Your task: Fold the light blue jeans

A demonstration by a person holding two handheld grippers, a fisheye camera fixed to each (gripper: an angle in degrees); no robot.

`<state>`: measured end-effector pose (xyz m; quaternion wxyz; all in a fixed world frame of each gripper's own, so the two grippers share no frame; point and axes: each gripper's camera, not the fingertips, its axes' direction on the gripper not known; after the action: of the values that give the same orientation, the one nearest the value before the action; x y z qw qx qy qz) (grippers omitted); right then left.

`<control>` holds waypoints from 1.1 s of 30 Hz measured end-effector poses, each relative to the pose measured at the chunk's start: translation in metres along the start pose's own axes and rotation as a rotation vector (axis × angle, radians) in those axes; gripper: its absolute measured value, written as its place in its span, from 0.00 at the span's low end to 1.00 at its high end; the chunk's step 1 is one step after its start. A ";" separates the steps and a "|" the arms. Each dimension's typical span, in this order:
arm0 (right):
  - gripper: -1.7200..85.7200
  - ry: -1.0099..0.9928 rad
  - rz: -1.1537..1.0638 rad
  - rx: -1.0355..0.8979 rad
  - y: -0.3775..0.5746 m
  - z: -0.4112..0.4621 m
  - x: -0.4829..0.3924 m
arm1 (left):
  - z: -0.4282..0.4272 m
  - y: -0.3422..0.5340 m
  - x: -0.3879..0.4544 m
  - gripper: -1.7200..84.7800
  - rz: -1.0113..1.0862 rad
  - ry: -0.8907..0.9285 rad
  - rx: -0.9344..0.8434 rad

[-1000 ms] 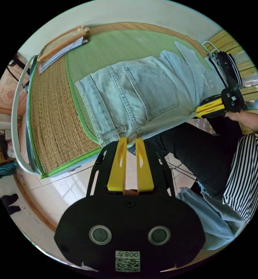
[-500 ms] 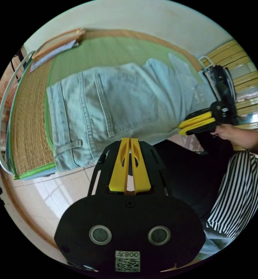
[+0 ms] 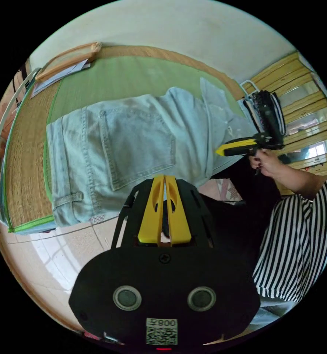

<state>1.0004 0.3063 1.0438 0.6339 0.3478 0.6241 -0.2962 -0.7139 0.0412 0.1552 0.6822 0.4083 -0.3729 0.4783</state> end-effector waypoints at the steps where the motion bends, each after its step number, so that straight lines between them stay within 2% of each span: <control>1: 0.02 -0.013 0.004 -0.021 -0.001 0.007 0.006 | 0.007 -0.007 0.007 0.03 0.015 0.054 0.021; 7: 0.03 -0.078 0.025 0.027 0.002 -0.017 0.028 | 0.069 -0.063 0.043 0.07 0.110 0.226 0.014; 16: 0.10 0.074 0.215 0.206 -0.040 -0.117 0.125 | 0.155 -0.154 0.063 0.10 0.146 0.214 -0.055; 19: 0.11 0.110 0.269 0.188 -0.075 -0.131 0.154 | 0.182 -0.171 0.067 0.11 0.151 0.165 -0.102; 25: 0.12 0.192 0.375 0.079 -0.140 -0.130 0.198 | 0.224 -0.188 0.077 0.10 0.176 0.197 -0.157; 33: 0.11 0.270 0.491 -0.013 -0.177 -0.122 0.230 | 0.268 -0.203 0.086 0.08 0.201 0.228 -0.171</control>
<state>0.7960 0.3150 0.8043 0.6001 0.5207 0.6019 -0.0806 -0.5284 -0.2162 0.2960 0.7011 0.2527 -0.3712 0.5539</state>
